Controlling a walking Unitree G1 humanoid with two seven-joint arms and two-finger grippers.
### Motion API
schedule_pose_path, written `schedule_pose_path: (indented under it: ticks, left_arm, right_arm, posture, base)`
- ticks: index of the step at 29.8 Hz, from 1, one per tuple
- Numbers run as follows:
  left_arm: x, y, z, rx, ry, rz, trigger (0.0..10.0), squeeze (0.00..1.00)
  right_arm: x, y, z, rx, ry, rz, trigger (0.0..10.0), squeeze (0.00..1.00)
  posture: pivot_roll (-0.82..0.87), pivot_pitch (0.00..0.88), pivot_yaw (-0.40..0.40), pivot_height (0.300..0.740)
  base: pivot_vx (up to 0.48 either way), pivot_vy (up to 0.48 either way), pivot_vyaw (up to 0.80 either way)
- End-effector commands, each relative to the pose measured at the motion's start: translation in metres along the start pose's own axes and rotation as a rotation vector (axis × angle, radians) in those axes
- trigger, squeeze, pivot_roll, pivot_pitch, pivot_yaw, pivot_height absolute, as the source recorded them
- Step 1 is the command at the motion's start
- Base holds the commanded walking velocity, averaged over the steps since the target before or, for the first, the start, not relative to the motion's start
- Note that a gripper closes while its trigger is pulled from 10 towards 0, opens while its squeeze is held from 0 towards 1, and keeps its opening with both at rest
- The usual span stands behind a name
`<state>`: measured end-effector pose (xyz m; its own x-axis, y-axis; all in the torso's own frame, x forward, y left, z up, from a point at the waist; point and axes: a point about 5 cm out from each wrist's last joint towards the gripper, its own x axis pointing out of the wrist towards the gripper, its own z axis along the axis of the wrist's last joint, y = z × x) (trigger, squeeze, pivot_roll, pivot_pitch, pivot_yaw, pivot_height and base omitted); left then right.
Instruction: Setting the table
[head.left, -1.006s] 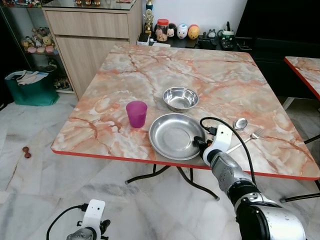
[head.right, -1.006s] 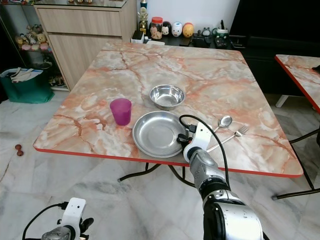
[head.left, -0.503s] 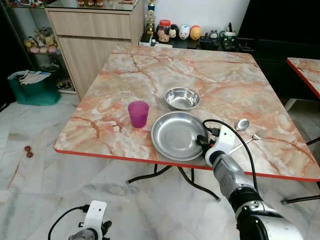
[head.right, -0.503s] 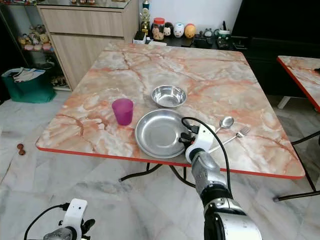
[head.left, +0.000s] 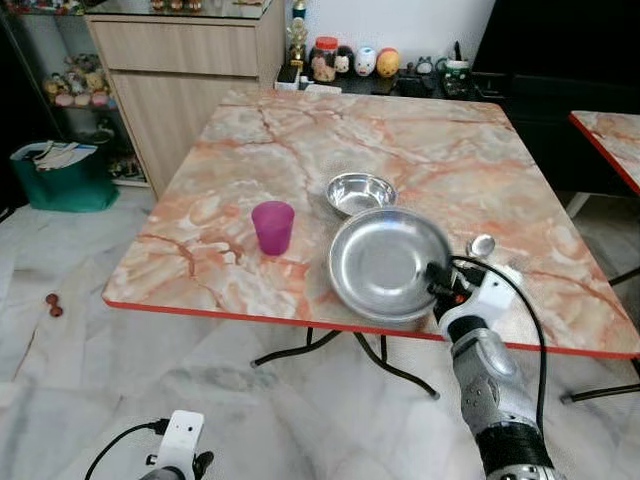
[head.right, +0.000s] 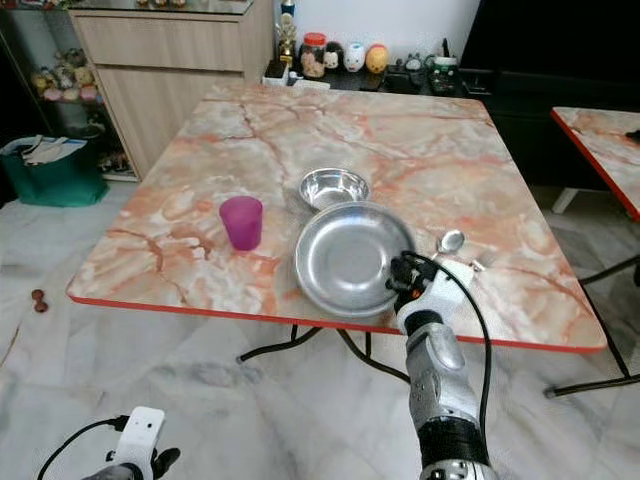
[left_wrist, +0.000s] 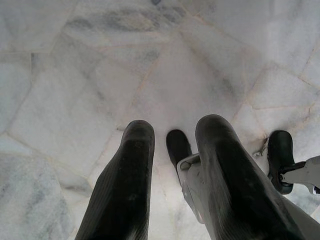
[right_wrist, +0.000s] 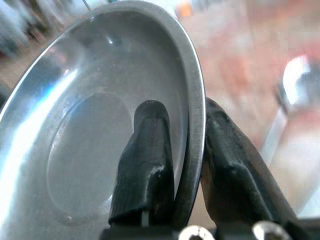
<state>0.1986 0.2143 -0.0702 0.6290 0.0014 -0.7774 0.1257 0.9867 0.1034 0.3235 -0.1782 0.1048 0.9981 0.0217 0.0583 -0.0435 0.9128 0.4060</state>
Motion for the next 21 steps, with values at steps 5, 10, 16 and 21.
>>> schedule_pose_path:
  ticks: [5,10,16,21]
  left_arm:
    - [0.002,-0.005,0.005,-0.033,-0.016,0.039,10.0,0.0]
    - [0.003,-0.006,0.008,-0.102,-0.029,0.068,10.0,0.0]
    - [0.002,0.004,0.01,-0.116,-0.038,0.096,10.0,0.0]
    - [-0.001,0.021,0.01,-0.116,-0.041,0.109,10.0,0.0]
  right_arm:
    - [-0.014,0.03,0.026,0.014,-0.188,0.101,10.0,0.0]
    - [-0.025,0.04,0.034,-0.021,-0.243,0.157,10.0,0.0]
    - [-0.042,0.033,0.045,-0.121,-0.254,0.163,10.0,0.0]
    - [-0.049,0.031,0.047,-0.192,-0.23,0.197,10.0,0.0]
  posture:
    - [0.06,0.0,-0.05,0.74]
    - [0.05,0.0,-0.046,0.74]
    - [0.04,0.0,-0.043,0.74]
    - [0.02,0.0,-0.039,0.74]
  base:
    - [0.0,0.0,0.0]
    - [0.0,0.0,0.0]
    - [0.0,0.0,0.0]
    - [0.0,0.0,0.0]
